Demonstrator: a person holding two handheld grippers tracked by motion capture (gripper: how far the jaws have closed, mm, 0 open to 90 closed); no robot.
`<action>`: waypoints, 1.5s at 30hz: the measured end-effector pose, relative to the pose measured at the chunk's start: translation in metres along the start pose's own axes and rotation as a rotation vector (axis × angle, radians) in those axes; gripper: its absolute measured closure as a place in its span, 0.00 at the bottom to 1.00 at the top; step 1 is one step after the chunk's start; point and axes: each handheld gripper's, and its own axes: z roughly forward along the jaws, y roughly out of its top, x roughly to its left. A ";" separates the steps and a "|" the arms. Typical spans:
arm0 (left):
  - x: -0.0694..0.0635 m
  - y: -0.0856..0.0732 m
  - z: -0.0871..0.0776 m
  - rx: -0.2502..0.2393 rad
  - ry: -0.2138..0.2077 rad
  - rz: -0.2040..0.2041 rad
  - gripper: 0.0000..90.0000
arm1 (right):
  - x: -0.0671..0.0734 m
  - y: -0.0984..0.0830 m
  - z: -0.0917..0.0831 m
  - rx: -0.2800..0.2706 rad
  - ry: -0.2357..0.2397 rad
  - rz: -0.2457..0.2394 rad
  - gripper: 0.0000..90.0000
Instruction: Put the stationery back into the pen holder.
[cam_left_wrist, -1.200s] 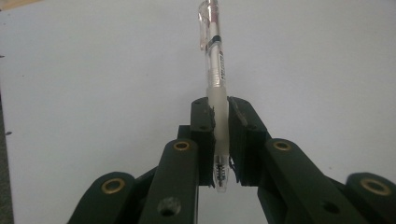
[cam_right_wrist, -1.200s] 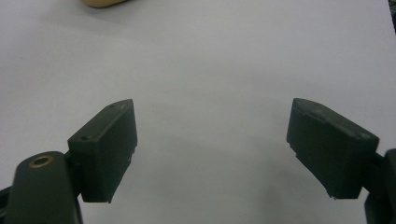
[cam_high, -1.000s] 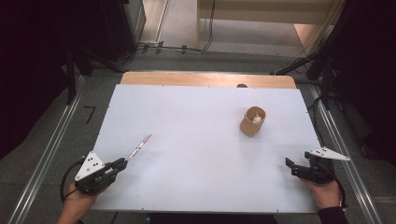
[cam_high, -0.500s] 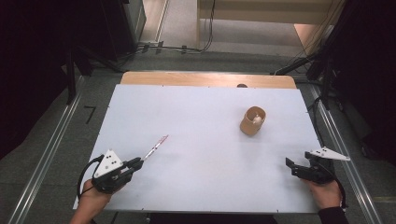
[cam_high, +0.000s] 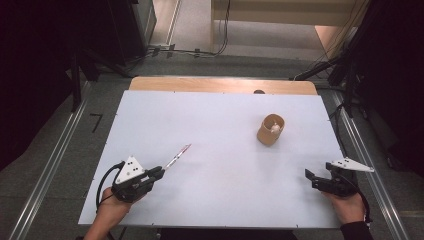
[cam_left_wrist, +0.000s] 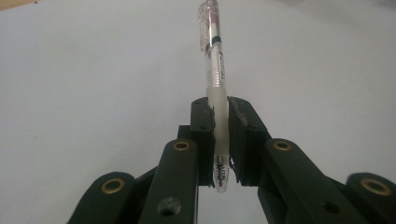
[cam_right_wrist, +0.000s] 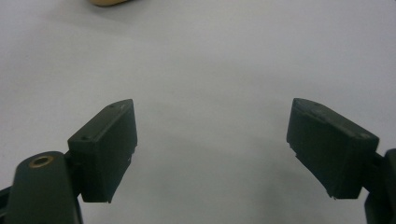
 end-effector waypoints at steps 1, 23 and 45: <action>-0.001 0.002 0.002 0.001 0.001 -0.001 0.91 | 0.000 0.000 0.000 -0.001 0.001 0.002 0.17; -0.015 0.020 0.031 0.020 -0.021 0.011 0.91 | -0.001 0.000 -0.001 -0.008 0.002 -0.002 0.17; -0.026 0.038 0.050 0.011 -0.050 0.023 0.91 | 0.000 0.000 -0.002 -0.010 0.003 -0.005 0.17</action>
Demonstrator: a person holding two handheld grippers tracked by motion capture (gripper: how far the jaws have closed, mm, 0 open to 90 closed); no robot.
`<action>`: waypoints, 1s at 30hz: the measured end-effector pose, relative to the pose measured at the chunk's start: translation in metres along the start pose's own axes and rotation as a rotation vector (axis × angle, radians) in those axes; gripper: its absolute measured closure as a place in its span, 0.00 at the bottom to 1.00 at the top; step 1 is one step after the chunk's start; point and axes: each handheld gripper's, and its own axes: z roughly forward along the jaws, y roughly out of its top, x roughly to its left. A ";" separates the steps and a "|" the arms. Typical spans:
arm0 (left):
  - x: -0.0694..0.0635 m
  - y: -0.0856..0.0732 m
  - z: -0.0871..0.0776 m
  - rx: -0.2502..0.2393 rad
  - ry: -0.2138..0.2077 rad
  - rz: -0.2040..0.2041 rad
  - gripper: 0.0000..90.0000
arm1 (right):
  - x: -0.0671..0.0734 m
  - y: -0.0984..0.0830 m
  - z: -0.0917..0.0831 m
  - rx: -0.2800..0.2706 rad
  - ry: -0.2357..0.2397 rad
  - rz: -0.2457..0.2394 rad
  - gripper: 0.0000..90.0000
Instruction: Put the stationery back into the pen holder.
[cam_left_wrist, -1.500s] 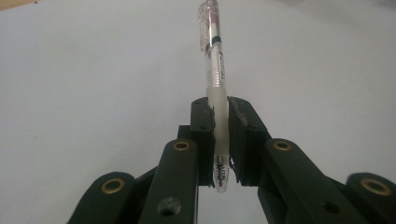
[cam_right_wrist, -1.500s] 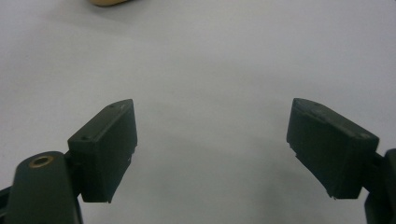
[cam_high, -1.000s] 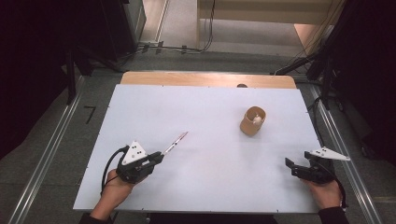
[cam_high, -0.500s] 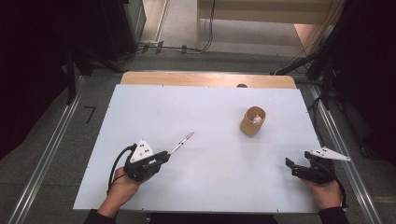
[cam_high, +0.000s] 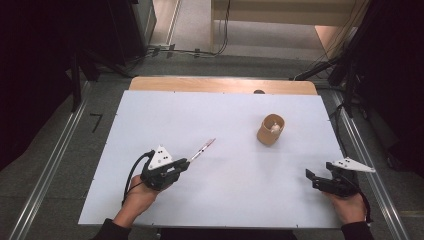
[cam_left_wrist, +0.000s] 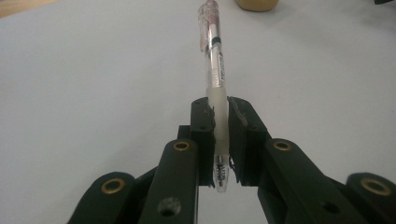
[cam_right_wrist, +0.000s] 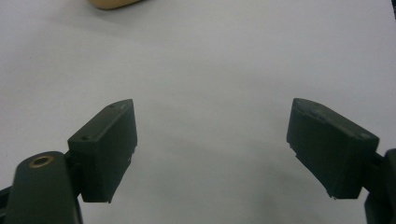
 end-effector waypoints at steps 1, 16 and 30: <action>-0.001 0.001 0.001 0.001 -0.001 0.000 0.91 | 0.000 0.000 0.000 -0.001 0.001 -0.002 0.17; -0.011 0.016 0.016 -0.003 -0.025 0.022 0.91 | -0.001 0.000 -0.001 -0.003 -0.001 -0.002 0.17; -0.017 0.027 0.028 -0.002 -0.040 0.026 0.91 | -0.001 0.000 -0.001 -0.004 0.001 -0.002 0.17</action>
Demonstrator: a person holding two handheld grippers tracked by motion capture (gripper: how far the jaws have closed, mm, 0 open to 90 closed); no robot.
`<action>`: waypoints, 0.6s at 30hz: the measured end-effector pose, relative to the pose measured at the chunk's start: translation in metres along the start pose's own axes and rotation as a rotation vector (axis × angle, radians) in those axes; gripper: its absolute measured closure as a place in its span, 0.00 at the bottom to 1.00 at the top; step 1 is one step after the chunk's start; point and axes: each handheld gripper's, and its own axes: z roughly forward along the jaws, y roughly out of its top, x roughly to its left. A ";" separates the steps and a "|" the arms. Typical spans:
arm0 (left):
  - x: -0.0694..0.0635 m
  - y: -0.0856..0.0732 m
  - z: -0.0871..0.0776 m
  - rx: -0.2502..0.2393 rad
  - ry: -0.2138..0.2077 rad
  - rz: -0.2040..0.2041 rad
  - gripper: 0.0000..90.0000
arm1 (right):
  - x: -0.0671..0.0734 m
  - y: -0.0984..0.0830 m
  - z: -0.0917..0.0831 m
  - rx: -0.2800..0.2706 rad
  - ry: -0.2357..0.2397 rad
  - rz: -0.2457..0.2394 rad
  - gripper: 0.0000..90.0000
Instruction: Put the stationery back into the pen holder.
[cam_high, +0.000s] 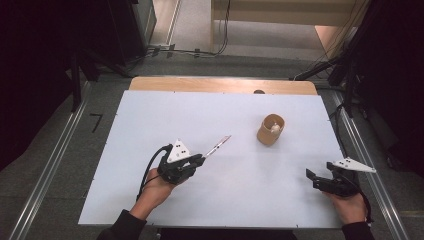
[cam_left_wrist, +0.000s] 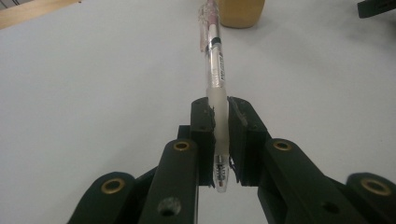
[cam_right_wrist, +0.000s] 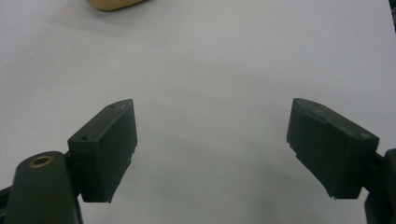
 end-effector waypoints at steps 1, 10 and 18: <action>0.000 0.001 0.001 0.002 -0.002 0.000 0.91 | 0.000 0.000 0.000 0.001 0.001 0.000 0.17; -0.003 0.010 0.011 -0.002 -0.004 0.003 0.91 | 0.000 0.000 0.000 0.001 0.004 0.002 0.17; -0.003 0.015 0.017 0.000 -0.002 0.001 0.91 | -0.001 0.000 0.000 -0.001 0.005 -0.001 0.17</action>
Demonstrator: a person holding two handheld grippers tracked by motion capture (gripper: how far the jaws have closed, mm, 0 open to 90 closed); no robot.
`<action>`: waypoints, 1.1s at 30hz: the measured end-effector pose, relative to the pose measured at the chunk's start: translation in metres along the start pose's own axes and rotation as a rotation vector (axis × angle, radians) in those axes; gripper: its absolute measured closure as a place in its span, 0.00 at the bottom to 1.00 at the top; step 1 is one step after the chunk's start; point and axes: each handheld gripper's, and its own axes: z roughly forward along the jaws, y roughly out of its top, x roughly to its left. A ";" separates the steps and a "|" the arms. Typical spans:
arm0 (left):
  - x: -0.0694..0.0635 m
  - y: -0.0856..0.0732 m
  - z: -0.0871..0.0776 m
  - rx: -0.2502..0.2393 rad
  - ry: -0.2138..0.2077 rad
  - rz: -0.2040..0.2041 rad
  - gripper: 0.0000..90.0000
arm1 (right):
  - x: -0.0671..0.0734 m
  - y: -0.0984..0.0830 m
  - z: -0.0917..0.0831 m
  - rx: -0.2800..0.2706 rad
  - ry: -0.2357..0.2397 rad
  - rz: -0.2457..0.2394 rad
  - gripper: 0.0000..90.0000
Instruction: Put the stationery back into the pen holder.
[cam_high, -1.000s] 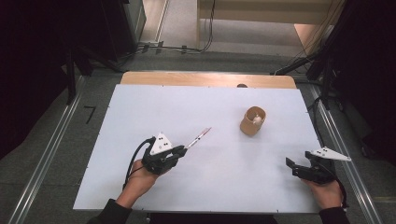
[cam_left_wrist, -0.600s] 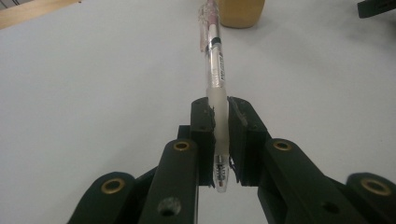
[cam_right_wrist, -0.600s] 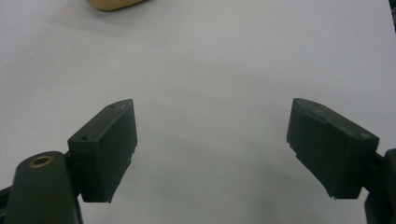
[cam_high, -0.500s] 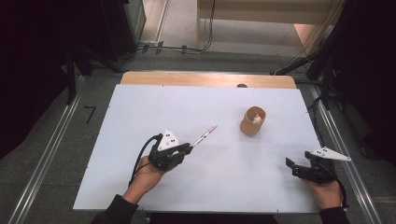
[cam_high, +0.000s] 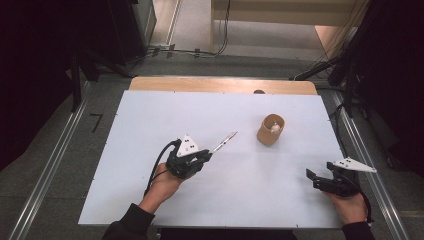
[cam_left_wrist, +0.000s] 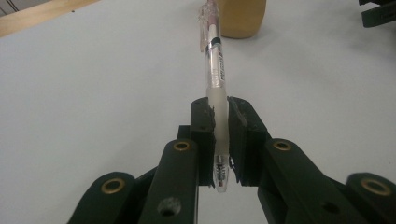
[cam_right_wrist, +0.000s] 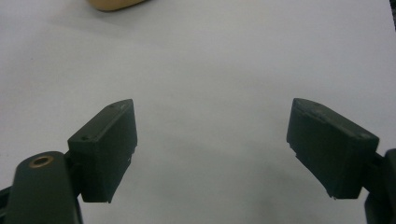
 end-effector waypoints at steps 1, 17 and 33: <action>0.000 0.001 0.001 0.002 0.000 0.001 0.91 | 0.000 0.000 0.000 0.000 0.000 0.001 0.17; -0.009 0.021 0.018 0.007 -0.014 -0.002 0.91 | 0.000 0.000 0.000 0.001 0.002 0.000 0.17; -0.018 0.040 0.043 0.012 -0.032 -0.003 0.91 | 0.001 0.001 0.000 0.000 0.000 -0.019 0.17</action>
